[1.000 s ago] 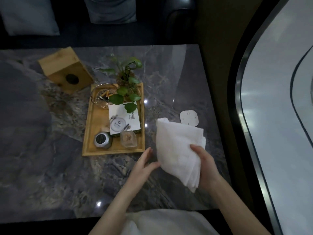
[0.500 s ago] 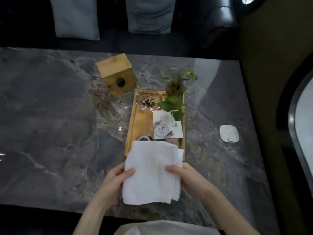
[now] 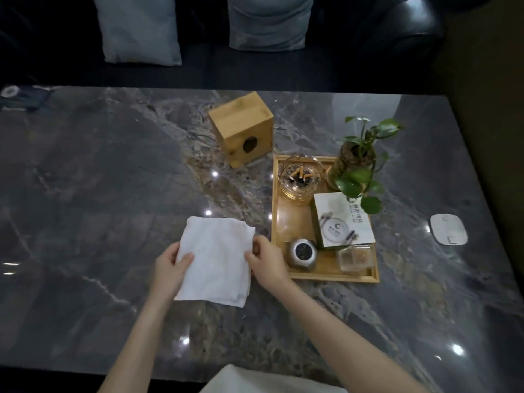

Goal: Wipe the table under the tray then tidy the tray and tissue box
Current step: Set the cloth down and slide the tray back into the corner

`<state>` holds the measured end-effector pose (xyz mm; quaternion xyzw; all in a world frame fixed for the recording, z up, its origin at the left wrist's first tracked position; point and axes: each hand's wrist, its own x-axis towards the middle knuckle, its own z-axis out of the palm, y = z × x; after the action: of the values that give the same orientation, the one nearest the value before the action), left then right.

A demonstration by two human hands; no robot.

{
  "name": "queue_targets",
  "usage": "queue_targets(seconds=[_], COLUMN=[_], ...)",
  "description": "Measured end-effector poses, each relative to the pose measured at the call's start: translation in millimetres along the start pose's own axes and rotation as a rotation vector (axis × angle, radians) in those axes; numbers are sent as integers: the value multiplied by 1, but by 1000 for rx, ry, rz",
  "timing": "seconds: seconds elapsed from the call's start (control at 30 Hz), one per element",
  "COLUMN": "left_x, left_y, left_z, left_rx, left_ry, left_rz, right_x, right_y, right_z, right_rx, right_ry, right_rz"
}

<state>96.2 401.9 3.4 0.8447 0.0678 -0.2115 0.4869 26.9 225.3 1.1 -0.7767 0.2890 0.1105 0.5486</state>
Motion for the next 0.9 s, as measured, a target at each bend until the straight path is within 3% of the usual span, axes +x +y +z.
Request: queue_targets(seconds=[0.17, 0.37, 0.5, 0.6, 0.73, 0.9], left_x=[12, 18, 9, -2, -9, 8], left_y=[-1, -1, 26, 55, 90, 103], left_z=[13, 21, 33, 53, 95, 141], left_rx=[247, 404, 392, 362, 301, 320], left_ry=[153, 194, 266, 213, 55, -6], left_rz=[-19, -89, 96, 332, 485, 422], right_x=[13, 19, 18, 8, -14, -25], right_y=[-1, -1, -13, -30, -39, 0], right_z=[17, 17, -9, -49, -116, -188], right_rx=[-120, -277, -257, -208, -234, -244], right_ry=[53, 68, 127, 144, 249, 542], right_rz=[15, -9, -58, -123, -232, -105])
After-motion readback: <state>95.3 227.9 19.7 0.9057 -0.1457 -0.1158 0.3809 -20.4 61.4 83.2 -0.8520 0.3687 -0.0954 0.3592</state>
